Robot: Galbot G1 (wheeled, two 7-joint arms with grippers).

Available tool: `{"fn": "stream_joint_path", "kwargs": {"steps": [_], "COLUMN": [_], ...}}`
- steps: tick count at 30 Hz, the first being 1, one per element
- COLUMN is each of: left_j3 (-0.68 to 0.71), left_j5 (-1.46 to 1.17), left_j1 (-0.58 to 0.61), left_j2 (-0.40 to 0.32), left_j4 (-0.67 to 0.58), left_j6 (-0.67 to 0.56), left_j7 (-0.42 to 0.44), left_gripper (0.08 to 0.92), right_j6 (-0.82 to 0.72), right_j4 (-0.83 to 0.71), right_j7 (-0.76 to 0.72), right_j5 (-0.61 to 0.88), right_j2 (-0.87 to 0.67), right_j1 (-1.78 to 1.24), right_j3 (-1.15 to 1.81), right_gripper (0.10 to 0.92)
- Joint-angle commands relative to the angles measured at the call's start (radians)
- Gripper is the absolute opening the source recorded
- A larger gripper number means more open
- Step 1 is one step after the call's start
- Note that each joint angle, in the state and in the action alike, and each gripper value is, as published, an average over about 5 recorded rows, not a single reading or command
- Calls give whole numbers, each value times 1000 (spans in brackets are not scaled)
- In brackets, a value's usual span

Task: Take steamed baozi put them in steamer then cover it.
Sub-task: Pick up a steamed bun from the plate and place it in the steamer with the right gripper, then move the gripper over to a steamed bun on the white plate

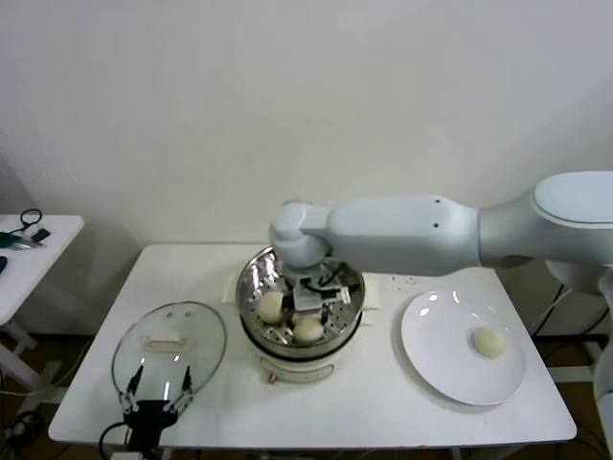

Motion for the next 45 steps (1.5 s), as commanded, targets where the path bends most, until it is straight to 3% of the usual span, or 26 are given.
{"fn": "stream_joint_path", "kwargs": {"steps": [1,8,17,19,24,32,39,45], "left_j3": [1,2,13,16,20,26,25,25], "left_j5": [1,2,13,14,10,3,-21,-25], "left_j1": [-3,0,-5,-6,-18,-32,-56,-45], "left_j2": [-1,-2,-16,-15,-13,-3,-7,-3], "left_j4": [3,5,1,-2,-6,-6,-13,-27], "left_j6": [1,-1,2,3,9,6,-10,-25], "left_j7": [0,-2,-3,-2,-2,2,2,7], "left_gripper": [823,823,823,823,823,823,823,823], "right_j6": [-10,11,33,-11,-253,-553,-627,-583], "right_j4": [-1,-9,-16,-28,-21,-30,-73,-127], "right_j7": [-2,-19,-10,30,214,171,168,145], "right_j5": [11,-8,1,71,419,660,702,554], "right_j2": [18,3,-108,-154,-294,-555,-764,-875], "right_j1": [-22,-9,109,149,284,261,116,-150], "right_j3": [-2,12,29,4,-179,-185,-107,89], "right_gripper": [662,810,823,823,823,823,823,823]}}
